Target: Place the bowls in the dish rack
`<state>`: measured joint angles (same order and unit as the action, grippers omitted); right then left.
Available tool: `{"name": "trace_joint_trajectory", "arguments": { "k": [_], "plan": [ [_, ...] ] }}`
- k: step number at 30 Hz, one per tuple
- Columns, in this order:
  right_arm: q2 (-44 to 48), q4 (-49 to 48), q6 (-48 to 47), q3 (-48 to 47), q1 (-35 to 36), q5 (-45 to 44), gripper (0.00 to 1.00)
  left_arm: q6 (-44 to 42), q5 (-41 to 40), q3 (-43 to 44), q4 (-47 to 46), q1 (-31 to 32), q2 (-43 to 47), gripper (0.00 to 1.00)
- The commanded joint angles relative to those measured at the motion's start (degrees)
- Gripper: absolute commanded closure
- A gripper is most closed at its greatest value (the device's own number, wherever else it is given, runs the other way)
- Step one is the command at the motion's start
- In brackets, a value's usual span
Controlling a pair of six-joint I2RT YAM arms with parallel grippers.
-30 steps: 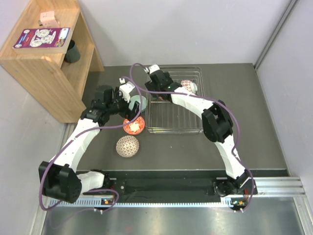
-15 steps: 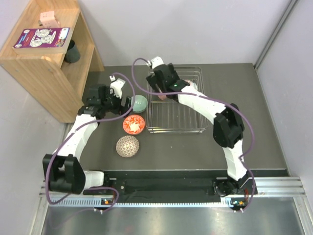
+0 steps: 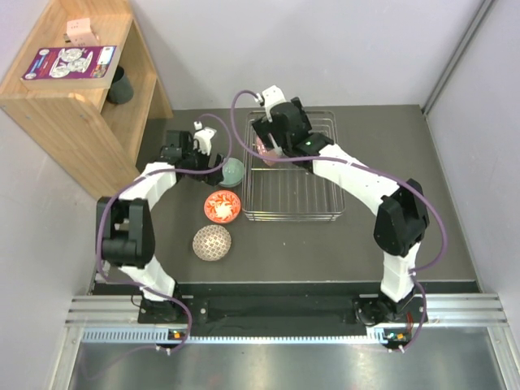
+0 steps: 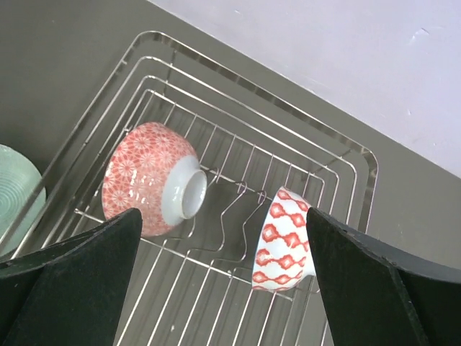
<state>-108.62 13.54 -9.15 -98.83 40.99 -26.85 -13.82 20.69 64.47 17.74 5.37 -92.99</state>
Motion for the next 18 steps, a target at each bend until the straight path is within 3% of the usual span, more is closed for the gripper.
{"name": "trace_joint_trajectory", "arguments": {
  "k": [1, 11, 15, 18],
  "plan": [
    [4.9, -1.4, -0.5, 0.3, -2.1, 2.7, 0.05, -0.9, -1.4, 6.9, -2.3, -1.3, -7.4, 0.01],
    [7.3, -0.7, -1.1, 2.5, -5.7, 7.2, 0.06, -2.3, 3.6, 15.9, 0.7, -1.3, -17.8, 0.01],
    [8.6, -0.1, -2.2, 3.4, -7.1, 9.5, 0.05, -3.1, 7.9, 19.1, 4.7, -1.3, -21.1, 0.28],
    [10.6, -0.1, -2.5, 4.6, -8.3, 10.7, 0.05, -3.3, 9.9, 20.3, 6.2, -1.3, -22.8, 0.41]
  ]
}}
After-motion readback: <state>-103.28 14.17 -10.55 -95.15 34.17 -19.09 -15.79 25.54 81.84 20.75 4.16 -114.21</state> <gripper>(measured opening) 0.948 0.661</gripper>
